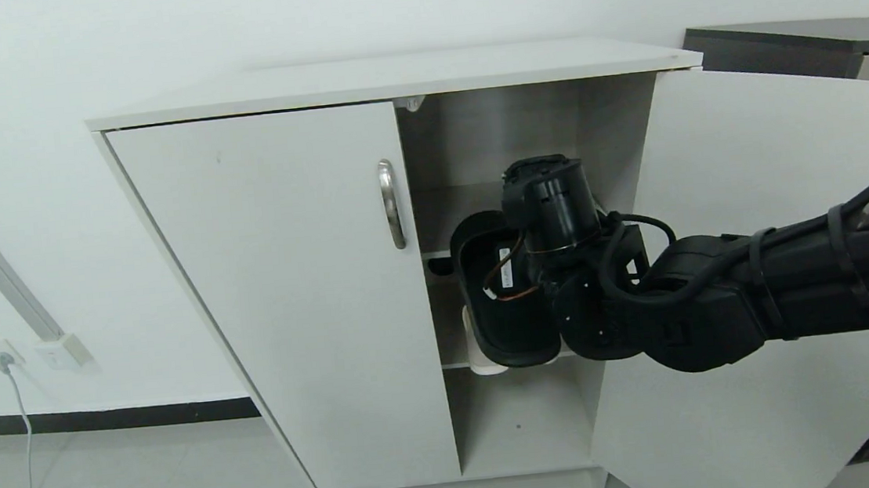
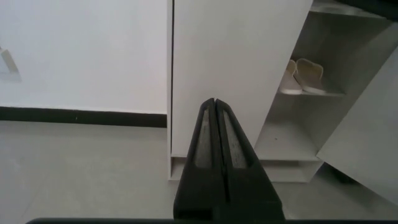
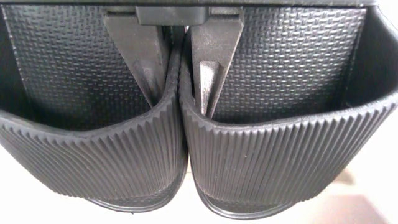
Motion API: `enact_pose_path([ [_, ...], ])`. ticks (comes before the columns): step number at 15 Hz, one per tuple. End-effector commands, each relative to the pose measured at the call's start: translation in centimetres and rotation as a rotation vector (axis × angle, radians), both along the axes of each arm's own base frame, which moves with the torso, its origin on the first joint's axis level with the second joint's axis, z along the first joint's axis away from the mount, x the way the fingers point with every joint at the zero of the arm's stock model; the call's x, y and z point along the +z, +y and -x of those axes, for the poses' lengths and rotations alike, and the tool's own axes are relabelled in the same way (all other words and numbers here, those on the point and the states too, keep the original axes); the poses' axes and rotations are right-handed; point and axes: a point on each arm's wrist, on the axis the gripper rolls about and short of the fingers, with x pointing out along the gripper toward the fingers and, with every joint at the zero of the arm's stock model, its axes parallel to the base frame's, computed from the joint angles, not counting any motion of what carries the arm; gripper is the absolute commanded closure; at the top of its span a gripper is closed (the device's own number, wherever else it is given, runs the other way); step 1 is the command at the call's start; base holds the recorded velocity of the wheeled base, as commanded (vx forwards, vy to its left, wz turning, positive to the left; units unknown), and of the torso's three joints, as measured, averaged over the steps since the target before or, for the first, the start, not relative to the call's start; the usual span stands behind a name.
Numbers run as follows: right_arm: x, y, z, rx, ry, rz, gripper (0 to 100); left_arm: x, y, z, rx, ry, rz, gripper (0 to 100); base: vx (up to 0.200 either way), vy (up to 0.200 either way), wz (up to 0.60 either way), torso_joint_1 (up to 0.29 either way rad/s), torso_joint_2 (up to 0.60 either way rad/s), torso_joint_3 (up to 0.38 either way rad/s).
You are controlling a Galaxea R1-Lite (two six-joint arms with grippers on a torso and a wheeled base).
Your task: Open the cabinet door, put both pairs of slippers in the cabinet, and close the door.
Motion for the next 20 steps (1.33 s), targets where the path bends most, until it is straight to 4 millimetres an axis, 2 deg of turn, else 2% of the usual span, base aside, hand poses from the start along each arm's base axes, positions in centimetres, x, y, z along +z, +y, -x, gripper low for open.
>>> enact_pose_path([
  [1, 0.0, -0.1, 0.0, -0.002, 0.0, 0.0, 100, 0.0, 0.0, 0.0, 0.0, -0.002, 0.0, 100, 0.2, 0.0, 0.0, 0.002, 0.01, 0.007],
  [3, -0.2, -0.2, -0.1, -0.005, 0.005, 0.004, 100, 0.0, 0.0, 0.0, 0.0, 0.0, 0.0, 100, 0.2, 0.0, 0.0, 0.002, 0.0, 0.002],
  [9, -1.1, -0.6, -0.5, -0.014, 0.025, 0.025, 100, 0.0, 0.0, 0.0, 0.0, -0.002, 0.002, 100, 0.0, 0.0, 0.0, 0.0, 0.0, 0.0],
  [11, -2.0, -0.6, -1.5, -0.023, 0.038, 0.032, 100, 0.0, 0.0, 0.0, 0.0, -0.002, 0.002, 100, 0.0, 0.0, 0.0, 0.0, 0.0, 0.0],
  [15, -2.1, -0.4, -2.9, -0.003, 0.028, 0.033, 100, 0.0, 0.0, 0.0, 0.0, -0.002, 0.002, 100, 0.0, 0.0, 0.0, 0.0, 0.0, 0.0],
  [20, -2.4, -0.1, -5.9, -0.021, 0.01, 0.019, 100, 0.0, 0.0, 0.0, 0.002, -0.001, 0.003, 100, 0.0, 0.0, 0.0, 0.0, 0.0, 0.0],
])
